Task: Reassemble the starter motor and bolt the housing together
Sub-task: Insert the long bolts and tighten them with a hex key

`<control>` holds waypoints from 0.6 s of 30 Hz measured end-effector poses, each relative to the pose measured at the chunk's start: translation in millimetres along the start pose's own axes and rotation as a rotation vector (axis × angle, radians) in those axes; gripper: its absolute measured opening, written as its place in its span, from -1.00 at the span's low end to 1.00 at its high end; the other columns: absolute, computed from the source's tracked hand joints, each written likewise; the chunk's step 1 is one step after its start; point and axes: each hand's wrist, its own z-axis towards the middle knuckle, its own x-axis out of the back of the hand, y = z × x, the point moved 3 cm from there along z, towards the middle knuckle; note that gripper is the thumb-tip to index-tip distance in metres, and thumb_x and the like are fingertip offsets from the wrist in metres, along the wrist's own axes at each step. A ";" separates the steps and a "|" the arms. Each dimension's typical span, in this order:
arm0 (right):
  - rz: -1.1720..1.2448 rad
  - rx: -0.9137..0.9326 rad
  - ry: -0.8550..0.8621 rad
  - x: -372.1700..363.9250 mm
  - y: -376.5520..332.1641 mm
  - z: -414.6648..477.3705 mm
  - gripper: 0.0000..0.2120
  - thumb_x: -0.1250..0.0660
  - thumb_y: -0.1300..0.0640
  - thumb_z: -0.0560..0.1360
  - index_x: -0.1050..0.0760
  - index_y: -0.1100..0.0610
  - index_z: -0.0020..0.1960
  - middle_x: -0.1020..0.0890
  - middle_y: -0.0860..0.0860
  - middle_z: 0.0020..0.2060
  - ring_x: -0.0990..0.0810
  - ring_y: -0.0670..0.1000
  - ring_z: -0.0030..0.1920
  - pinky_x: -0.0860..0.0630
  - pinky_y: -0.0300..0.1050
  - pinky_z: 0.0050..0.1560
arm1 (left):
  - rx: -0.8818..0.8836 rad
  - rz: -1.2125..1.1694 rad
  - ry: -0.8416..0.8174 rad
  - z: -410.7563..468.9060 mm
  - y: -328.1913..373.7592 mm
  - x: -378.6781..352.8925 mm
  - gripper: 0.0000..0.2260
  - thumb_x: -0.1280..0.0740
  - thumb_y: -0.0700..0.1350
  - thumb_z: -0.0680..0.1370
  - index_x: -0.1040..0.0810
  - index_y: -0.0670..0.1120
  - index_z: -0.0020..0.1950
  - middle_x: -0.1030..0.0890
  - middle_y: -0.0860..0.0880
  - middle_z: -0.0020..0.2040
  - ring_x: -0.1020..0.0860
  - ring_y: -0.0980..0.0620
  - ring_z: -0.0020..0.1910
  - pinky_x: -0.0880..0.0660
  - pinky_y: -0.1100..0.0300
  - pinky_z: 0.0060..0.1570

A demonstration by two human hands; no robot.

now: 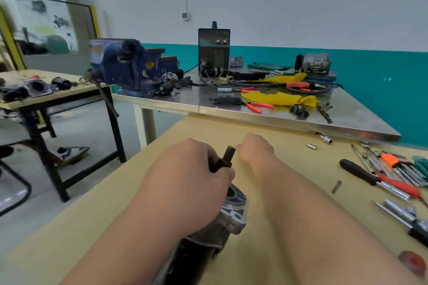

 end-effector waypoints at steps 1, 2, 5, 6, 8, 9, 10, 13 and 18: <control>-0.028 0.007 -0.024 -3.1 -3.9 4.8 -0.93 -0.24 0.11 0.52 -0.47 0.09 -0.10 -0.55 0.02 -0.21 -0.50 0.07 -0.25 -0.38 -0.12 -0.33 | 0.008 0.003 0.006 0.0 -1.4 1.1 -0.78 -0.34 0.14 0.50 -0.58 0.06 -0.27 -0.58 0.10 -0.43 -0.49 0.17 -0.49 -0.26 0.34 -0.55; -0.051 0.014 -0.042 -6.1 -6.8 7.8 -0.92 -0.23 0.16 0.52 -0.50 0.09 -0.05 -0.57 0.05 -0.15 -0.50 0.08 -0.21 -0.40 -0.11 -0.29 | 0.018 -0.001 0.010 0.3 -2.5 2.1 -0.77 -0.34 0.15 0.50 -0.57 0.07 -0.27 -0.58 0.12 -0.43 -0.50 0.18 -0.49 -0.24 0.36 -0.56; -0.073 0.059 -0.047 -11.0 -10.6 8.9 -0.87 -0.21 0.26 0.50 -0.51 0.12 -0.04 -0.52 0.02 -0.23 -0.50 0.04 -0.25 -0.38 -0.12 -0.34 | 0.038 -0.012 0.022 1.4 -4.6 5.0 -0.78 -0.34 0.18 0.48 -0.56 0.11 -0.29 -0.55 0.26 -0.43 -0.50 0.29 -0.46 -0.20 0.39 -0.59; -0.087 0.077 -0.051 -10.6 -8.9 5.4 -0.88 -0.20 0.27 0.50 -0.49 0.12 -0.09 -0.50 0.02 -0.27 -0.49 0.03 -0.29 -0.36 -0.13 -0.37 | 0.036 -0.004 0.020 1.1 -3.0 4.9 -0.78 -0.34 0.18 0.48 -0.55 0.11 -0.30 -0.55 0.28 -0.42 -0.50 0.30 -0.44 -0.21 0.38 -0.57; -0.101 0.109 -0.073 -10.6 -2.0 -3.0 -0.89 -0.20 0.25 0.51 -0.44 0.11 -0.17 -0.50 0.03 -0.28 -0.48 0.03 -0.31 -0.35 -0.13 -0.39 | 0.029 0.013 0.027 -0.7 1.7 3.6 -0.79 -0.35 0.17 0.47 -0.56 0.12 -0.30 -0.56 0.27 -0.42 -0.52 0.28 -0.42 -0.26 0.33 -0.54; -0.098 0.117 -0.081 -9.5 4.0 -6.7 -0.88 -0.21 0.22 0.51 -0.44 0.11 -0.19 -0.52 0.03 -0.28 -0.49 0.03 -0.31 -0.36 -0.13 -0.40 | 0.022 0.025 0.032 -1.6 4.2 2.9 -0.79 -0.35 0.16 0.47 -0.56 0.11 -0.30 -0.57 0.21 -0.43 -0.53 0.22 -0.43 -0.29 0.30 -0.52; -0.087 0.110 -0.072 -5.7 12.7 -10.3 -0.87 -0.22 0.19 0.52 -0.44 0.11 -0.21 -0.53 0.03 -0.28 -0.51 0.04 -0.32 -0.37 -0.14 -0.40 | 0.015 0.037 0.027 -2.6 6.4 1.9 -0.80 -0.36 0.15 0.48 -0.57 0.10 -0.29 -0.57 0.15 -0.44 -0.52 0.17 -0.46 -0.31 0.27 -0.51; -0.079 -0.013 0.060 26.6 58.6 -17.2 -0.86 -0.21 0.16 0.50 -0.42 0.12 -0.23 -0.51 0.02 -0.29 -0.50 0.03 -0.32 -0.35 -0.16 -0.41 | 0.024 0.038 -0.004 -1.3 5.4 2.5 -0.78 -0.36 0.14 0.49 -0.59 0.07 -0.28 -0.57 0.13 -0.47 -0.50 0.16 -0.51 -0.29 0.29 -0.52; -0.355 -0.305 -0.130 69.9 154.2 -45.4 -0.80 -0.21 0.19 0.50 -0.51 0.15 0.09 -0.55 0.07 -0.07 -0.55 0.10 -0.05 -0.51 -0.04 -0.10 | 0.013 0.049 -0.066 9.9 -1.5 8.1 -0.79 -0.35 0.13 0.51 -0.58 0.04 -0.23 -0.59 0.05 -0.43 -0.55 0.10 -0.39 -0.39 0.25 -0.42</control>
